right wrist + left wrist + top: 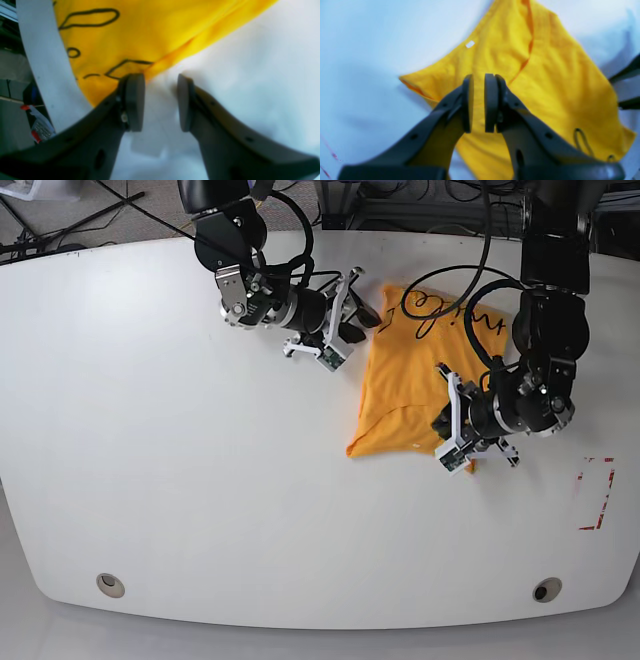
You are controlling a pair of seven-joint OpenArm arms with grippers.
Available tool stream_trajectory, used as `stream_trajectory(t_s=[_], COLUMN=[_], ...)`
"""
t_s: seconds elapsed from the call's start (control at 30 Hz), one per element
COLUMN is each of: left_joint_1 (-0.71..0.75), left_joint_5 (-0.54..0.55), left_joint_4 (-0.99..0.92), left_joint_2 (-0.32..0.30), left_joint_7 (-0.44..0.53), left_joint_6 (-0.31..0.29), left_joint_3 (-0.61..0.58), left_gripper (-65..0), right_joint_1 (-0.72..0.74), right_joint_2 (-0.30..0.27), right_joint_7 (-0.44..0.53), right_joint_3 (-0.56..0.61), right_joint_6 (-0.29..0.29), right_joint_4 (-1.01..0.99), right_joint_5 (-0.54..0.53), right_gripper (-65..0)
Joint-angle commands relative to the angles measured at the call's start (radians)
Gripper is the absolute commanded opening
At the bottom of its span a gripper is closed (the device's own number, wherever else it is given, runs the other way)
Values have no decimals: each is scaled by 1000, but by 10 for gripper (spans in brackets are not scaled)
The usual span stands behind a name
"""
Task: Fold the T-shirt properly
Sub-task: 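Release with the right gripper and grasp the shirt's collar with the left gripper, then drag the folded shirt with the left gripper to the table's edge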
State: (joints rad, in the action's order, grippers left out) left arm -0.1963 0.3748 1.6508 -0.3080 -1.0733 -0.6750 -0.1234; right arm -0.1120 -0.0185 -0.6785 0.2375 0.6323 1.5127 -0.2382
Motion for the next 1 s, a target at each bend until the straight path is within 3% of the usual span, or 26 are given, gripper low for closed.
stream_trajectory(t_s=[0.0,0.13,0.3,0.4,0.67,0.97], left_joint_1=[1,45,100,126,202,260], left_joint_5=[10,11,11,11,-1,-156], left_joint_4=[42,68,70,70,33,-188], left_joint_2=[-7,0,54,88,129,120], left_joint_7=[14,17,41,61,95,235], left_joint_6=[57,183,288,332,347,340], left_joint_3=[6,6,70,89,89,92], left_gripper=[-587,-550,-371,-315,-342,-338], right_joint_1=[22,36,59,90,125,120], right_joint_2=[4,4,4,4,2,-1], right_joint_7=[-8,-57,-105,-159,-209,-212], right_joint_3=[-7,-73,-195,-261,-367,-395], right_joint_6=[-2,7,37,66,66,66], right_joint_4=[24,91,165,176,176,222], right_joint_5=[1,1,1,1,1,1], right_gripper=[-441,-441,-438,-438,-438,-438])
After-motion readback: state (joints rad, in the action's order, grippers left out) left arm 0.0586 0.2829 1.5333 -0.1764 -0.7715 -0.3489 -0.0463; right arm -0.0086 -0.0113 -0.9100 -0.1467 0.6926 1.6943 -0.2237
